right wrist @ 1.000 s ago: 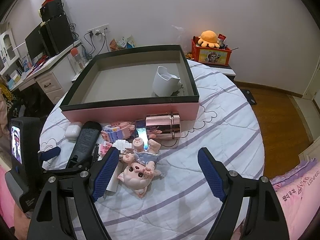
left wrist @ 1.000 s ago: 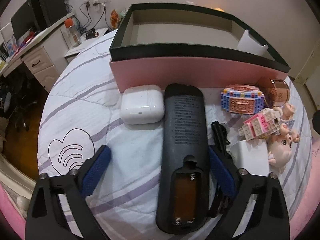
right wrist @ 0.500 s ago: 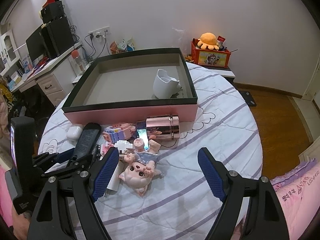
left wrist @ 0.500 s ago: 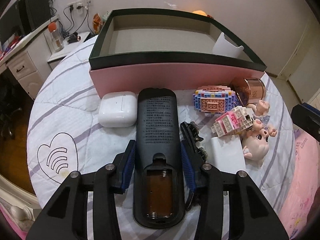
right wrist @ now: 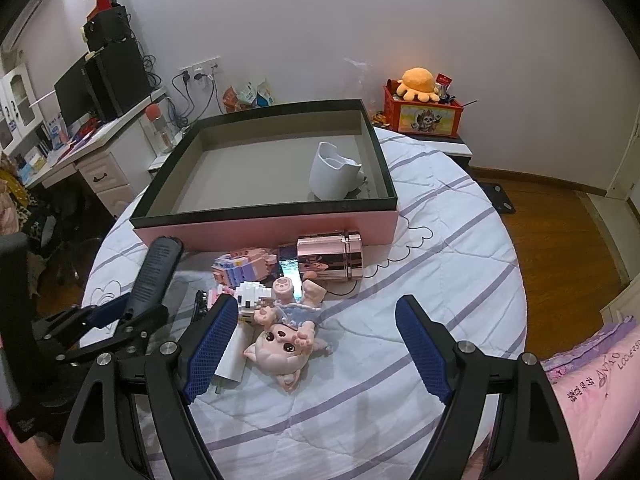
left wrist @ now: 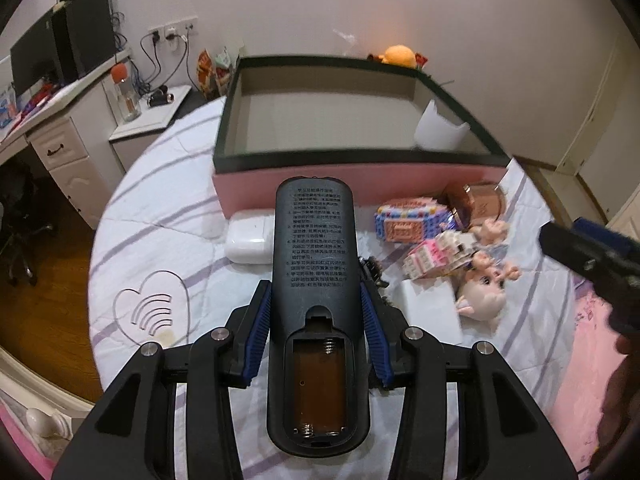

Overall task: Organize rigid objects
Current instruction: 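Grasp the black remote control with the left gripper, then lift the black remote into the box and release it with the left gripper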

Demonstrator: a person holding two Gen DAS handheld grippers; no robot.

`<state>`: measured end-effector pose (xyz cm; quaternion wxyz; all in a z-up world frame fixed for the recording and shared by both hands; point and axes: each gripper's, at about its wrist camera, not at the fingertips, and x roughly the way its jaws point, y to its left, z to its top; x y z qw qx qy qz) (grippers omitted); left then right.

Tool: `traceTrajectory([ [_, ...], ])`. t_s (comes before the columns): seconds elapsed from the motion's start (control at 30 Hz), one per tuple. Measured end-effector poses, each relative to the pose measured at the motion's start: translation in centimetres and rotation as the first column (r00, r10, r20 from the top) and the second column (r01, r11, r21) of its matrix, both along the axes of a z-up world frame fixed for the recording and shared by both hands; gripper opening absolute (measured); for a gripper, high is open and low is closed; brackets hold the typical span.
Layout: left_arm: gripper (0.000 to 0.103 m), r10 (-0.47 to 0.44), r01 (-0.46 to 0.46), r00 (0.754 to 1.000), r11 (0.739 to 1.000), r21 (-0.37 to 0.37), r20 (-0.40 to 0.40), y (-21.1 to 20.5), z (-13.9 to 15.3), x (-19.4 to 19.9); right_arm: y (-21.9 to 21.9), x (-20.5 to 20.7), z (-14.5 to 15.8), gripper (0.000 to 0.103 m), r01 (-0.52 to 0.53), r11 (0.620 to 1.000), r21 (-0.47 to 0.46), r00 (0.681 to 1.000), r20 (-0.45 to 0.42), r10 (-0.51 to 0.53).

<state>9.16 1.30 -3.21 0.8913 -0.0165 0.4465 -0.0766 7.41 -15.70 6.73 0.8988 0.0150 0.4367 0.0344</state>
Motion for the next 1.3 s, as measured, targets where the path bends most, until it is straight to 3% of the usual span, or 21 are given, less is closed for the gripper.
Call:
traceTrajectory([
  [0.2,0.044,0.014,-0.013,0.999,1.000,-0.026,0.038,0.6,2.6,0.3,0.2,0.2,0.8,0.082,-0.009,1.000,0.006,1.000,0.022,0.009],
  [0.5,0.044,0.056,-0.053,0.993,0.998,-0.027,0.104,0.3,5.8,6.2,0.2,3.2,2.2,0.082,-0.020,1.000,0.021,0.998,0.059,0.019],
  [0.87,0.044,0.076,-0.075,0.995,0.997,-0.009,0.060,-0.3,2.5,15.9,-0.9,8.9,1.4,0.082,-0.009,0.999,0.050,0.998,0.056,0.006],
  [1.17,0.046,0.084,-0.084,0.996,0.996,0.035,-0.004,-0.9,-0.7,18.5,-1.0,11.0,-0.6,0.082,-0.015,0.999,0.052,1.000,0.010,0.015],
  [1.2,0.047,0.081,-0.081,0.997,0.996,0.041,0.001,-1.0,-0.7,18.4,-1.0,11.1,-0.6,0.082,-0.017,0.999,0.051,1.000,0.007,0.017],
  [1.27,0.070,0.085,-0.086,0.996,0.995,0.043,0.005,-1.0,-0.7,18.2,-0.8,11.1,-0.8,0.082,-0.019,0.999,0.050,1.000,0.002,0.019],
  [1.3,0.076,0.085,-0.086,0.996,0.996,0.037,0.012,-1.0,-0.6,18.1,-0.7,11.1,-0.8,0.082,-0.020,0.999,0.050,1.000,0.000,0.020],
])
